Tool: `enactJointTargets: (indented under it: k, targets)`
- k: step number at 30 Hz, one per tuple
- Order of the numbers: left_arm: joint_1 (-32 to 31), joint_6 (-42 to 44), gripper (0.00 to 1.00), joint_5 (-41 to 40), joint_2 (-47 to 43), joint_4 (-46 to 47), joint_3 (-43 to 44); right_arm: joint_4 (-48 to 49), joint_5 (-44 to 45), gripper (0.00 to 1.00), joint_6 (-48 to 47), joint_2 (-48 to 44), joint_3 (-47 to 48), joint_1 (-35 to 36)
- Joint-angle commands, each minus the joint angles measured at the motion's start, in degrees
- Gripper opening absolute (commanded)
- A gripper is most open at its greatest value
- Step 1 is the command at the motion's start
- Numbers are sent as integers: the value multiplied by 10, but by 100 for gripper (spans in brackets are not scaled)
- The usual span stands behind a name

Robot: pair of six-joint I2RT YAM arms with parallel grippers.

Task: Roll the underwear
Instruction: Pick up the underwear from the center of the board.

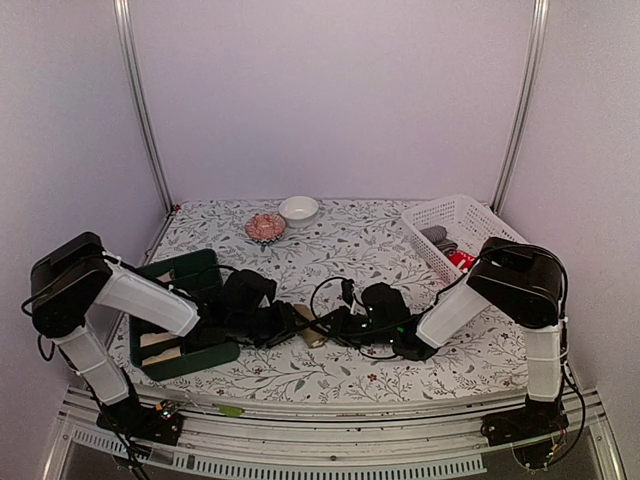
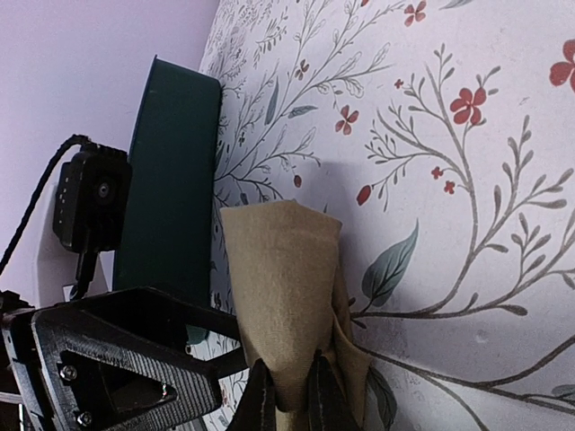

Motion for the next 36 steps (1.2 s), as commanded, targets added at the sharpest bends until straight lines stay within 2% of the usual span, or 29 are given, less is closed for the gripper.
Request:
enactJointTargets:
  k: [1,13,28,31,36]
  targets:
    - [19,-37,49,9,18,57,-8,-26,13,0,8,34,-18,2]
    - [26,-66,49,30,71,86,-1,9,-22,0,36,67,-14,1]
    - [34,-101,45,21,101,126,3,104,-66,0,75,110,-26,1]
    - [35,-99,41,28,108,131,8,124,-67,0,89,119,-32,1]
    - [35,-101,28,26,107,151,2,144,-77,0,102,132,-33,1]
